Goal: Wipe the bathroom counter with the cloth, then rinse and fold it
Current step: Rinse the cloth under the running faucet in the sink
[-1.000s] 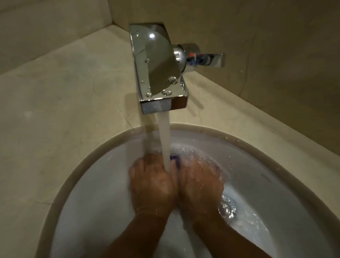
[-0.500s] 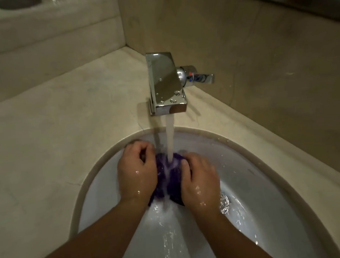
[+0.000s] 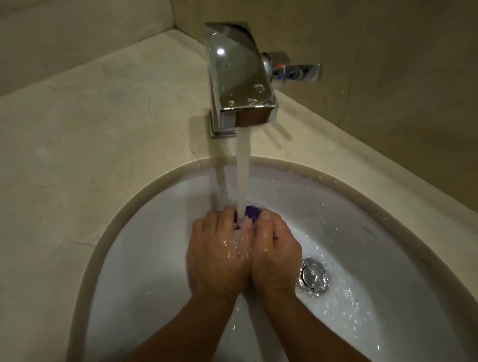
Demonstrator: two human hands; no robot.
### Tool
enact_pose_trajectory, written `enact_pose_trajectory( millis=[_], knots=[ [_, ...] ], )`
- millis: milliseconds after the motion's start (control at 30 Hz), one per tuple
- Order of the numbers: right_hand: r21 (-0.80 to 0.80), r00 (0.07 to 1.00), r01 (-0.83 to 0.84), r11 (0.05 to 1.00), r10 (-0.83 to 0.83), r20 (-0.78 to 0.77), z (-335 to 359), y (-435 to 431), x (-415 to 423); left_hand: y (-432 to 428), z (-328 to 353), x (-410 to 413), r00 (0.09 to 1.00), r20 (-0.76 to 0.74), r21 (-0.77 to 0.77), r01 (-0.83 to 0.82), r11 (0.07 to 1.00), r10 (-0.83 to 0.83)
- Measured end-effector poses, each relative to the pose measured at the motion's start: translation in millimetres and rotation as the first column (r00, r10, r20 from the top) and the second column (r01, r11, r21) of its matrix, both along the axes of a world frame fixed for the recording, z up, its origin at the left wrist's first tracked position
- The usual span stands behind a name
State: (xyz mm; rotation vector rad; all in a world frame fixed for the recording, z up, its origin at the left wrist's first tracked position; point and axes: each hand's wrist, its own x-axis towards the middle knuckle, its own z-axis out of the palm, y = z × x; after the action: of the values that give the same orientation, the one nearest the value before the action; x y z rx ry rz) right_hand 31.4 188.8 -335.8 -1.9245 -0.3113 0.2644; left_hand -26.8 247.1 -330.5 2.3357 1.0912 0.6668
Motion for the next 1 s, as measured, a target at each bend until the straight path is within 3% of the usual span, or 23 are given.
enact_pose_trajectory(
  millis=[167, 467, 567, 667, 733, 800, 900, 1000],
  knots=[
    [-0.081, 0.999, -0.030, 0.996, 0.032, 0.028, -0.3, 5.5, 8.7, -1.3, 2.2, 7.4, 0.990, -0.100, 0.075, -0.091, 0.993, 0.098],
    [-0.143, 0.976, -0.139, 0.980, 0.160, 0.147, -0.5, 9.9, 28.2, 0.8, 1.5, 16.0, 0.989, -0.111, 0.136, -0.079, 0.988, 0.094],
    [-0.145, 0.969, -0.178, 0.973, 0.199, 0.146, 1.4, 6.4, 29.8, 5.4, 8.1, 13.0, 0.994, -0.088, -0.087, -0.070, 0.994, 0.062],
    [-0.082, 0.955, -0.216, 0.973, 0.228, 0.187, 13.7, 2.4, 24.5, 10.6, 15.4, 5.1, 0.995, 0.092, -0.226, -0.006, 0.974, 0.027],
    [0.008, 0.931, -0.221, 0.975, 0.208, 0.299, 26.6, -0.9, 17.3, 14.6, 30.0, -2.5, 0.968, 0.251, -0.170, 0.064, 0.983, -0.019],
    [0.019, 0.897, -0.226, 0.974, 0.201, 0.395, 30.7, -8.3, 12.3, 18.7, 39.4, -12.9, 0.944, 0.298, -0.075, 0.170, 0.982, -0.141],
    [0.010, 0.900, -0.255, 0.967, 0.233, 0.368, 20.4, -23.5, 7.1, 22.0, 33.5, -31.7, 0.947, 0.164, 0.013, 0.278, 0.961, -0.276],
    [0.047, 0.972, -0.131, 0.990, 0.119, 0.204, 10.2, -28.1, 0.9, 11.2, 23.9, -32.1, 0.970, 0.009, -0.040, 0.242, 0.969, -0.242]
  ],
)
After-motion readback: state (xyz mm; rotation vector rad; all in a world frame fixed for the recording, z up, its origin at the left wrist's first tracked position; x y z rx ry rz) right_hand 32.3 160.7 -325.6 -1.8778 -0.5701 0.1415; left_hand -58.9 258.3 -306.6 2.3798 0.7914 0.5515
